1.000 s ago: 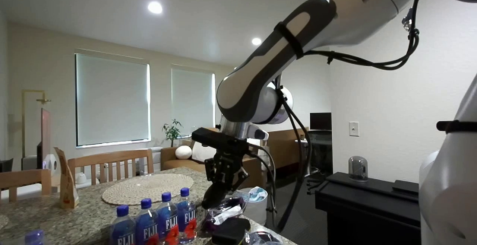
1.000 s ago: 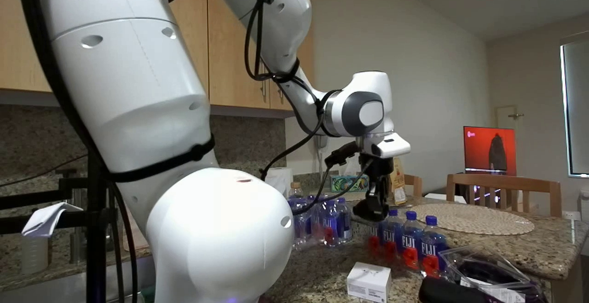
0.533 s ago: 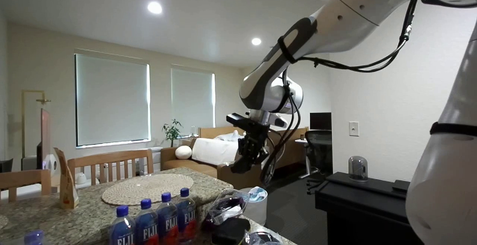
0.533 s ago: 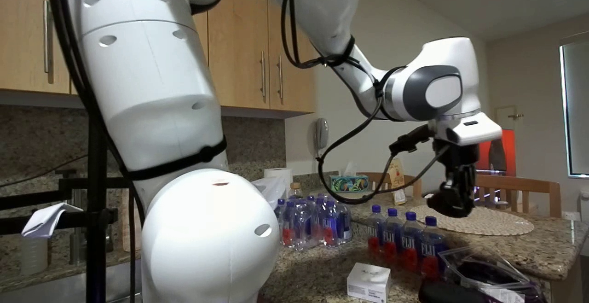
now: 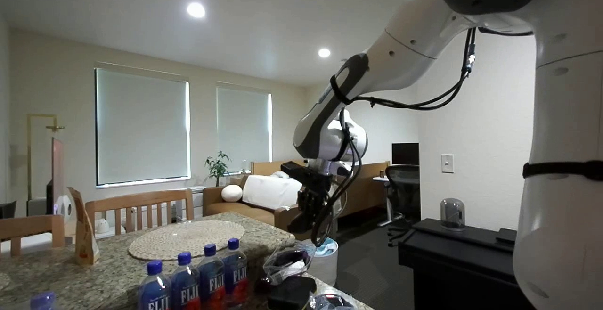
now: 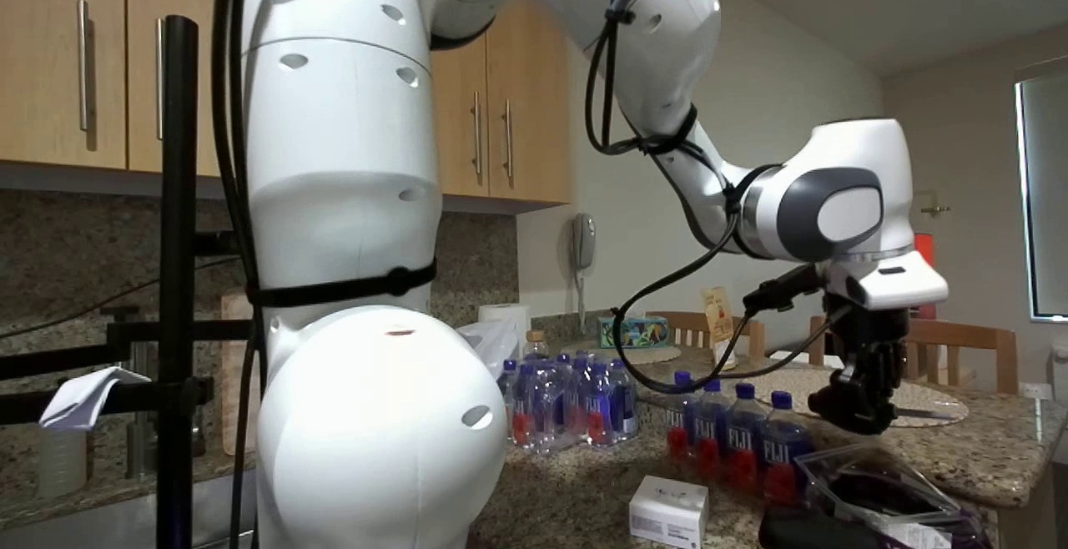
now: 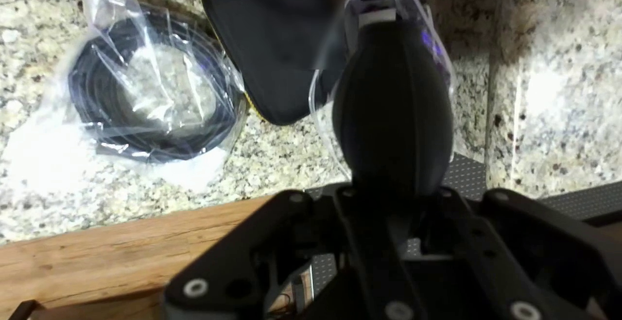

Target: Put the black object in the transparent plastic

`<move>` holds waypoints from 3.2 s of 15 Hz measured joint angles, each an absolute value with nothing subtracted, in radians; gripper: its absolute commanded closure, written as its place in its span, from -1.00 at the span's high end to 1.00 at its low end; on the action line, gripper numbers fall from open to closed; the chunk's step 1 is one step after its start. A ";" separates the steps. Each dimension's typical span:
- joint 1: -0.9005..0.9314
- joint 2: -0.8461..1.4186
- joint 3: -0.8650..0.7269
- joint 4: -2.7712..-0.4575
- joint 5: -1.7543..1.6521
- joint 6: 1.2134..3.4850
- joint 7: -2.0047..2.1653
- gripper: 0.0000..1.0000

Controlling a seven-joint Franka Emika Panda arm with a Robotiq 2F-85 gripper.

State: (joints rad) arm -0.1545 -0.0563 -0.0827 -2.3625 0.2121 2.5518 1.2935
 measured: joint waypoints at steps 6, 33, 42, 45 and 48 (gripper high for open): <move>-0.117 -0.034 -0.065 -2.365 0.211 2.586 1.324 -0.82; -0.086 0.438 -0.117 -1.854 0.360 2.335 1.328 -0.82; -0.090 0.318 -0.087 -1.978 0.464 2.321 1.273 -0.82; -0.100 0.306 -0.087 -2.009 0.534 2.280 1.217 -0.82; -0.122 0.306 -0.090 -2.033 0.586 2.228 1.166 -0.82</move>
State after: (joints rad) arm -0.1222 0.3059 -0.0896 -2.0334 0.5863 2.2283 1.1662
